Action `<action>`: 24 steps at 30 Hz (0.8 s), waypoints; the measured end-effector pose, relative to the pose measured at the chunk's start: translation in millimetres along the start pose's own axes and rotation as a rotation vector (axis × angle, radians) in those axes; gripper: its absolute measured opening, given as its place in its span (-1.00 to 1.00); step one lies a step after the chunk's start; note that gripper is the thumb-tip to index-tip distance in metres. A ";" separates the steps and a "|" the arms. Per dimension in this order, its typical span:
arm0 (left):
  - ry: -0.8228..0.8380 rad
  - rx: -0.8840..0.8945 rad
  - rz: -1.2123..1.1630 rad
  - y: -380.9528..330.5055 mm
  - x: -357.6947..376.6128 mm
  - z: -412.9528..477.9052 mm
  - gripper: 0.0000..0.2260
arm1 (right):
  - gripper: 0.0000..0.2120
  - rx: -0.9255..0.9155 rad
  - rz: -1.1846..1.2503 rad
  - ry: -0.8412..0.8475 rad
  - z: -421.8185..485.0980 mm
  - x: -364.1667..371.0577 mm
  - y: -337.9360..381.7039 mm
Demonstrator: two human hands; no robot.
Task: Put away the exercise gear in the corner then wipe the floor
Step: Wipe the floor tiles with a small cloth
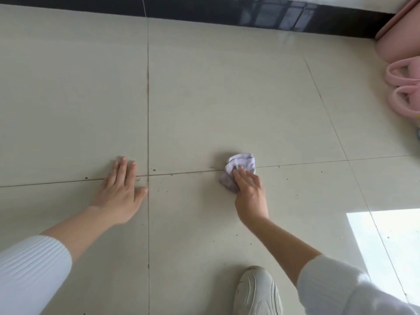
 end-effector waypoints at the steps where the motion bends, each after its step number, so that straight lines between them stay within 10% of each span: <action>1: -0.006 -0.004 0.001 0.0 0.4 -0.6 -0.35 | -0.35 -0.108 -0.017 0.026 -17.7 8.6 9.6; 8: -0.002 -0.027 0.003 -3.5 0.5 0.7 -0.36 | -0.47 -1.092 -0.084 0.882 -131.4 52.2 81.4; 11: -0.008 0.016 0.002 2.2 -1.2 -2.9 -0.36 | -0.37 -1.271 -0.191 0.924 -98.1 43.8 95.6; 18: 0.000 -0.055 -0.057 36.3 3.0 -21.6 -0.35 | -0.41 -0.655 -0.221 0.338 68.4 23.6 69.4; 24: 0.001 -0.176 -0.033 82.3 14.5 -47.5 -0.32 | -0.35 -0.230 -0.125 0.170 97.2 40.9 112.9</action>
Point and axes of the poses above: each hand's wrist, its own z-axis towards the middle knuckle, its own x-axis out of the palm, y = z × x, the point moved 5 cm from there along z, towards the middle knuckle, and after that the axes turned 9 degrees about y, right-handed, at the moved point
